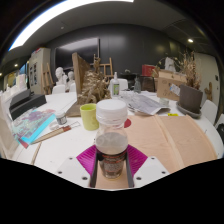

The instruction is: Pour water

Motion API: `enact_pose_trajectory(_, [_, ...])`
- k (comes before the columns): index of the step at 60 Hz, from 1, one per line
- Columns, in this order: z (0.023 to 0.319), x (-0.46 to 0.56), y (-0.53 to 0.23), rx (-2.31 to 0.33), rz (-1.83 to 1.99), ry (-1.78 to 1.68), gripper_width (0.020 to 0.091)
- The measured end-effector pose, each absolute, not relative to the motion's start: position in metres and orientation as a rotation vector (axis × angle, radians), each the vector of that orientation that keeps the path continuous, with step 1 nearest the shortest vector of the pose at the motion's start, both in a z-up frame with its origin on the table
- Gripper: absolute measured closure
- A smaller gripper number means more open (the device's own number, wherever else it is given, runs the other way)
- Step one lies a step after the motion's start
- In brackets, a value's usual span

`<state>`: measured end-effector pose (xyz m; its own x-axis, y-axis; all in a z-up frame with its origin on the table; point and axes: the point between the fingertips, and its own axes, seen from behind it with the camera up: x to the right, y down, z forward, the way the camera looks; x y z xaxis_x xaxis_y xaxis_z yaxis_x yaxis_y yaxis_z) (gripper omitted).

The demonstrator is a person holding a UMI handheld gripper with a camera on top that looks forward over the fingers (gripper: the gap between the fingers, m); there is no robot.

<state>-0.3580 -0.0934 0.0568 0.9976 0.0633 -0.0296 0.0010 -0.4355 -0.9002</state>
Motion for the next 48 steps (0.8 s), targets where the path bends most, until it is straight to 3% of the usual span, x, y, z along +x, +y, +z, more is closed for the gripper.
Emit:
enact_pose_trajectory(6, [0.057, -0.357, -0.092, -2.018, 0.066, -0.042, 0.0719])
enact_pose_trajectory(12, [0.056, -0.355, -0.091, -2.027, 0.05, -0.037, 0.0822])
enact_pose_trajectory(20, [0.067, -0.349, -0.088, -2.04, 0.004, -0.058, 0.0841])
enact_pose_trajectory(34, [0.14, -0.303, -0.036, -1.984, -0.215, -0.106, 0.084])
enact_pose_trajectory(48, [0.201, -0.277, 0.067, -1.826, -0.686, -0.446, 0.0839])
